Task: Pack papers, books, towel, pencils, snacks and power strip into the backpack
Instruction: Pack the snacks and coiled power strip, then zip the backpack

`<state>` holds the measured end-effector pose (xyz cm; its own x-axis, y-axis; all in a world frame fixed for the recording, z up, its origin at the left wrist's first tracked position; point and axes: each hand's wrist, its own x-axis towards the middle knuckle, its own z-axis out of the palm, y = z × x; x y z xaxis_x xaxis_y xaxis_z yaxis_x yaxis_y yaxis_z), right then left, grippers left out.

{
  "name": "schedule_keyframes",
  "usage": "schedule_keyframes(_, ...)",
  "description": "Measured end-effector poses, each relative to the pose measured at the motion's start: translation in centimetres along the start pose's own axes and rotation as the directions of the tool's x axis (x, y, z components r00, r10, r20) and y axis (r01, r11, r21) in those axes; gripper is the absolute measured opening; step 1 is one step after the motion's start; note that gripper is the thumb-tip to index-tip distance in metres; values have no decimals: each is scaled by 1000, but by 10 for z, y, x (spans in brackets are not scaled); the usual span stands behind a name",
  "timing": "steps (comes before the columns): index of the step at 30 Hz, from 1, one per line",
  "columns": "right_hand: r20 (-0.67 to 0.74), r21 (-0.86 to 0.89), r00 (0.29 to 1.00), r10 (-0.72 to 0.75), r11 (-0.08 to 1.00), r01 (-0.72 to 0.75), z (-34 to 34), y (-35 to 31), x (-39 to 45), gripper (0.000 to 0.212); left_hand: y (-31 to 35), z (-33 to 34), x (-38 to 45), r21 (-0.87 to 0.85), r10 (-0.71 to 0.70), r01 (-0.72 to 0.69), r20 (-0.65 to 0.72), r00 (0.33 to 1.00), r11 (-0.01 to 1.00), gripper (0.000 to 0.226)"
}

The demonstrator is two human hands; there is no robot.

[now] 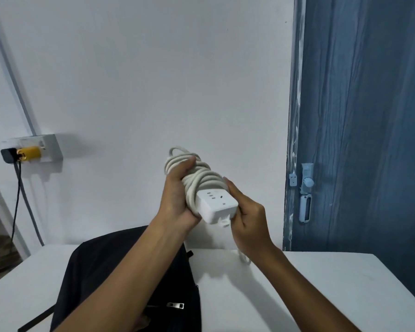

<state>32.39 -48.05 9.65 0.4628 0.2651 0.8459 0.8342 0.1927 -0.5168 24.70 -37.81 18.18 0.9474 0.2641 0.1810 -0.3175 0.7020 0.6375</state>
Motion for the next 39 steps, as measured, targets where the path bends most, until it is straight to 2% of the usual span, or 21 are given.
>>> schedule_keyframes(4, 17, -30, 994, 109, 994, -109, 8, -3, -1, 56, 2, 11, -1, -71, 64, -75, -150, 987, 995, 19)
schedule_keyframes(7, 21, 26, 982, 185, 982, -186, 13, -9, -3, 38, 5, 20, -2, -87, 94, -113, -193, 977, 990, 19)
schedule_keyframes(8, 44, 66, 974, 221, 973, -223, 15, -10, -6, 34, 8, 23, -1, -75, 120, -139, -209, 971, 987, 16)
schedule_keyframes(10, 134, 143, 937, 323, 929, -340, 17, -6, -16, 41, 19, 32, 2, -86, 179, -205, -242, 954, 975, 17)
schedule_keyframes(13, 306, 77, 850, 428, 879, -471, 20, 4, -44, 42, 42, 45, 11, -92, 328, -361, -260, 908, 928, 30)
schedule_keyframes(15, 399, 44, 795, 457, 857, -514, 25, 4, -61, 38, 50, 50, 18, -34, 491, -521, -285, 823, 853, 53)
schedule_keyframes(17, 422, 23, 794, 438, 870, -493, 30, -4, -70, 35, 48, 47, 28, 192, 711, -695, -347, 612, 693, 66)
schedule_keyframes(18, 414, -3, 813, 409, 894, -448, 33, -10, -72, 35, 44, 43, 31, 326, 796, -730, -326, 509, 601, 67)
schedule_keyframes(19, 407, -35, 834, 373, 918, -394, 35, -15, -73, 35, 39, 37, 33, 439, 854, -733, -275, 441, 520, 67)
schedule_keyframes(20, 405, -69, 848, 343, 936, -346, 37, -21, -74, 35, 33, 29, 35, 522, 892, -726, -205, 404, 449, 68)
schedule_keyframes(22, 422, -120, 853, 308, 951, -285, 39, -34, -73, 36, 28, 6, 38, 652, 924, -685, -65, 377, 325, 73)
schedule_keyframes(23, 430, -132, 858, 280, 960, -247, 37, -41, -72, 38, 26, -6, 39, 713, 924, -648, -1, 382, 268, 75)
schedule_keyframes(25, 408, -136, 890, 202, 978, -160, 31, -51, -66, 41, 25, -27, 40, 797, 884, -581, 141, 445, 165, 76)
schedule_keyframes(27, 356, -154, 928, 111, 986, -58, 20, -55, -55, 36, 25, -41, 38, 839, 804, -537, 255, 537, 93, 73)
schedule_keyframes(30, 310, -258, 951, 14, 964, 70, 5, -50, -33, 32, 27, -53, 32, 895, 631, -445, 344, 695, 2, 63)
schedule_keyframes(32, 293, -316, 956, -31, 940, 127, -4, -45, -20, 30, 28, -58, 29, 914, 473, -404, 344, 811, 28, 58)
schedule_keyframes(34, 265, -368, 961, -76, 913, 174, -11, -40, -10, 29, 27, -62, 25, 918, 315, -389, 347, 884, 80, 55)
schedule_keyframes(37, 196, -413, 973, -124, 889, 197, -18, -27, 2, 25, 20, -57, 17, 925, 156, -341, 317, 935, 166, 43)
schedule_keyframes(39, 137, -400, 982, -133, 899, 177, -22, -16, 8, 23, 14, -50, 14, 906, 103, -293, 274, 956, 305, 34)
